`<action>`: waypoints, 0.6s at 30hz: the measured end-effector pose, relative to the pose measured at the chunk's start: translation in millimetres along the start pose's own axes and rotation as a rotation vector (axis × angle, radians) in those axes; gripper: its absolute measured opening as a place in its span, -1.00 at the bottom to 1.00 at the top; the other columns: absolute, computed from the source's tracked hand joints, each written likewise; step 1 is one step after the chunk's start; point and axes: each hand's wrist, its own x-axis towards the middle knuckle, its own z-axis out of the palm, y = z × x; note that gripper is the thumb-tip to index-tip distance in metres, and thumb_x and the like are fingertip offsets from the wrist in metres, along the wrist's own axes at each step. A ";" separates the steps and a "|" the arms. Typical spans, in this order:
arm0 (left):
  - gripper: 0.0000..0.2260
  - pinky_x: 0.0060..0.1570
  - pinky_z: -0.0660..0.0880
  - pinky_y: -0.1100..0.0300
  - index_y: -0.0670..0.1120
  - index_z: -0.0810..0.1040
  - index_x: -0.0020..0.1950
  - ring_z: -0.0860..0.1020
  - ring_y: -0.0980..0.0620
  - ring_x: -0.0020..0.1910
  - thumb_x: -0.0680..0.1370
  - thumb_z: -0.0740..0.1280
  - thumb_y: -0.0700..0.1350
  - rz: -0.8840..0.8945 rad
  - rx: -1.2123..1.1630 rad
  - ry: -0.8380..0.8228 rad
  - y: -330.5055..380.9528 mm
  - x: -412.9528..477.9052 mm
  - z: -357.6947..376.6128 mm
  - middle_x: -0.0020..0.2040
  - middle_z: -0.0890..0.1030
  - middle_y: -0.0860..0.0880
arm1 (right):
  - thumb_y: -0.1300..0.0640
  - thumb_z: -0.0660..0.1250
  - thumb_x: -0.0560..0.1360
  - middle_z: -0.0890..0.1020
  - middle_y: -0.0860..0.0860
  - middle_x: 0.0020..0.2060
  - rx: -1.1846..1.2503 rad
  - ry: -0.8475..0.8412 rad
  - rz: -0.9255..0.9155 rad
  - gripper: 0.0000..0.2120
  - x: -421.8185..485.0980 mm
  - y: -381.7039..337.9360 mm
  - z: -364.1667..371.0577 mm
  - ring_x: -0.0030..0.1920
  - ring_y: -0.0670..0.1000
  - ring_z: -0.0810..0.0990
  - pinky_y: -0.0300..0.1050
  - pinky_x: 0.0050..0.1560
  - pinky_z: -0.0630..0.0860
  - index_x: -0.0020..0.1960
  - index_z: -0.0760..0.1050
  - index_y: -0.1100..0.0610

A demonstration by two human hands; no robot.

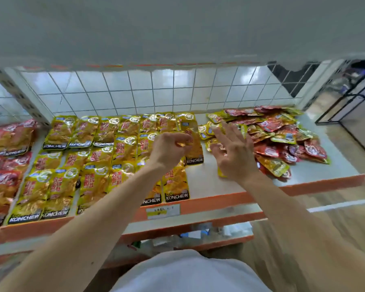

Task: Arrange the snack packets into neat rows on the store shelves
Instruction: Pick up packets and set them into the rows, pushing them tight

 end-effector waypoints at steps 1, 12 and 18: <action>-0.78 0.08 0.56 0.22 0.03 0.73 0.10 0.63 0.16 -0.14 0.46 0.54 -0.10 0.012 0.033 0.021 -1.6 1.7 4.9 0.04 0.72 0.09 | -0.14 0.11 0.53 0.19 -0.07 0.59 -0.011 -0.017 -0.034 -0.46 3.1 2.7 1.0 0.59 0.00 0.07 0.16 0.52 -0.13 0.50 0.34 -0.12; -0.59 0.14 0.46 -0.08 0.00 0.62 0.29 0.55 -0.12 0.25 0.54 0.29 0.17 0.114 0.612 0.171 -19.0 -23.7 19.1 0.27 0.59 -0.05 | -0.06 0.21 0.60 0.18 -0.05 0.59 -0.014 -0.179 -0.247 -0.50 23.0 2.9 23.3 0.60 -0.01 0.06 0.18 0.46 0.01 0.53 0.28 -0.12; -0.45 0.44 0.21 -0.09 0.00 0.49 0.45 0.33 0.03 0.51 0.59 -0.01 0.19 0.126 0.761 0.053 -35.3 -51.7 36.5 0.53 0.38 0.02 | -0.05 0.14 0.63 0.15 -0.09 0.60 -0.116 -0.253 -0.260 -0.52 1.9 0.3 48.8 0.58 -0.05 0.12 0.16 0.37 0.04 0.54 0.26 -0.13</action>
